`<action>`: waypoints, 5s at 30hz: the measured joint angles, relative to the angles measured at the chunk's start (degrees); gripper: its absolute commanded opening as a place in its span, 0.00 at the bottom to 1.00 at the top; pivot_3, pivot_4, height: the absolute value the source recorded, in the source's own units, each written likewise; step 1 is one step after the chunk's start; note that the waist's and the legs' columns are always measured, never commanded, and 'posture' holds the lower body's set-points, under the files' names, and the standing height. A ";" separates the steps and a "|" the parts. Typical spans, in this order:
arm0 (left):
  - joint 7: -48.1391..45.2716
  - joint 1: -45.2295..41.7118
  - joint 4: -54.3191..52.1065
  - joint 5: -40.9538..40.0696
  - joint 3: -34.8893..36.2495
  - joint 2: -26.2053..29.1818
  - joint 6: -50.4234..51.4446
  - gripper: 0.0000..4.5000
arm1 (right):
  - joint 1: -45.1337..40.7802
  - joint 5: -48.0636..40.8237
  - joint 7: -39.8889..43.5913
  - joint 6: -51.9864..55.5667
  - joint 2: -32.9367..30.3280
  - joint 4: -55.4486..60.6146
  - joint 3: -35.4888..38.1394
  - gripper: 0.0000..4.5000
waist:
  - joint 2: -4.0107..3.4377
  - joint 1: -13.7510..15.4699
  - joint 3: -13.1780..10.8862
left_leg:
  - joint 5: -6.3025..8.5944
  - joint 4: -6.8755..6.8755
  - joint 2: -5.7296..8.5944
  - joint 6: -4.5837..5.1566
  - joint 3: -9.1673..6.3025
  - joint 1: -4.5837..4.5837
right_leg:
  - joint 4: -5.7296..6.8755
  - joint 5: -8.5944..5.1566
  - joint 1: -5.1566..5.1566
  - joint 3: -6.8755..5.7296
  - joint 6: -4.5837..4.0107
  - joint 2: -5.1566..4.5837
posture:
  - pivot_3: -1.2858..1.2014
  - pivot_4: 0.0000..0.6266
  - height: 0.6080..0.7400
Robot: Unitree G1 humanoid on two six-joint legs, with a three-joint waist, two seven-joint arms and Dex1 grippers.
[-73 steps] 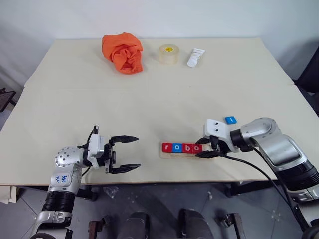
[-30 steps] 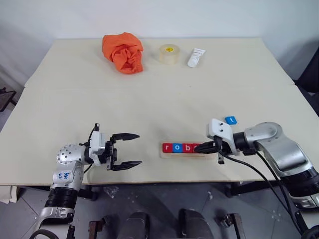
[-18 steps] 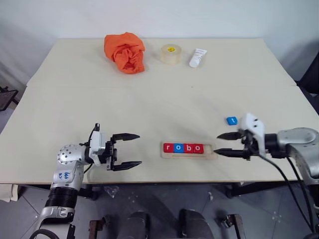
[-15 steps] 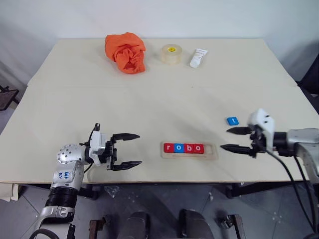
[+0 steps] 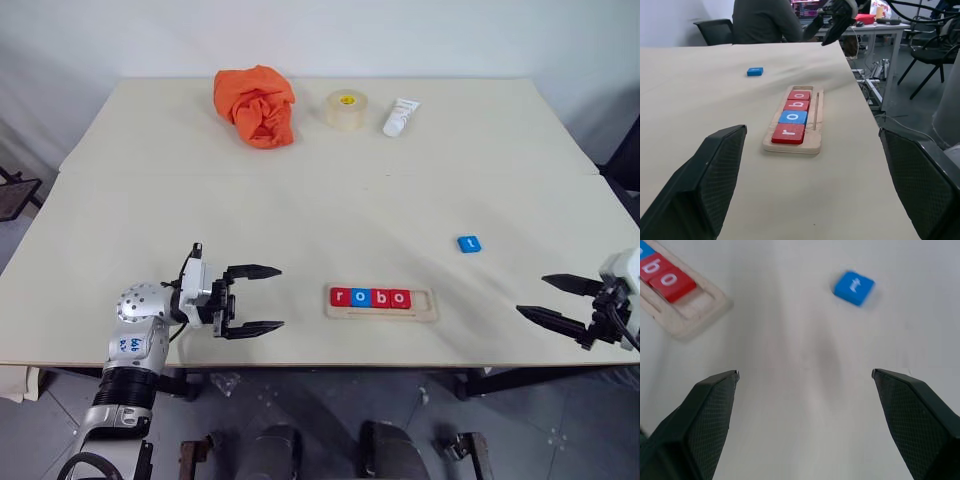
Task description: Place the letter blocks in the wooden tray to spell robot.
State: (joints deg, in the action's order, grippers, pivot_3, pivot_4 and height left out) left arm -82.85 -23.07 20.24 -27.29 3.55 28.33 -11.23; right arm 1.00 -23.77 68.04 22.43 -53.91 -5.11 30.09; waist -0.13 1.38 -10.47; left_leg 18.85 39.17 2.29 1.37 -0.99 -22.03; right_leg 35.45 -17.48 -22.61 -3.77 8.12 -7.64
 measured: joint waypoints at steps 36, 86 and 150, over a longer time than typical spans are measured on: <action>3.83 3.89 -5.52 0.37 1.14 1.08 0.69 1.00 | -33.57 11.08 -33.61 4.26 20.29 -19.25 -20.52 0.42 | -0.03 -1.60 0.02 | -0.03 -0.03 -0.04 -0.05 -0.02 0.09 | 0.17 0.01 -0.04 0.05 -0.02 0.01 | 0.52 0.24 1.00; -2.25 -2.53 3.40 0.55 -0.59 -2.11 -0.77 1.00 | -12.21 6.18 -7.88 1.06 -3.16 11.68 -24.51 0.99 | 0.04 -1.57 -0.02 | 0.00 -0.04 0.02 0.24 0.16 0.11 | -0.01 0.02 0.02 0.22 0.00 0.07 | 0.52 0.24 1.00; 3.42 3.08 -2.78 0.50 0.07 -1.89 -0.46 1.00 | -36.68 16.46 13.53 -3.77 4.24 -5.05 -44.89 0.99 | 0.02 -1.35 -0.03 | 0.03 0.02 0.00 -0.02 -0.07 -0.03 | -0.02 0.05 -0.06 -0.09 0.04 -0.03 | 0.52 0.24 1.00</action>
State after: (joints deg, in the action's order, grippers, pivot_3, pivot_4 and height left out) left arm -79.43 -20.00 17.46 -26.79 3.62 26.45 -11.70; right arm -35.68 -7.31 81.57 18.66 -49.67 -10.16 -14.80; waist -0.12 0.03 -10.51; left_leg 18.87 39.20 2.29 1.35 -1.06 -22.05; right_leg 35.42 -17.43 -22.67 -3.87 8.16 -7.68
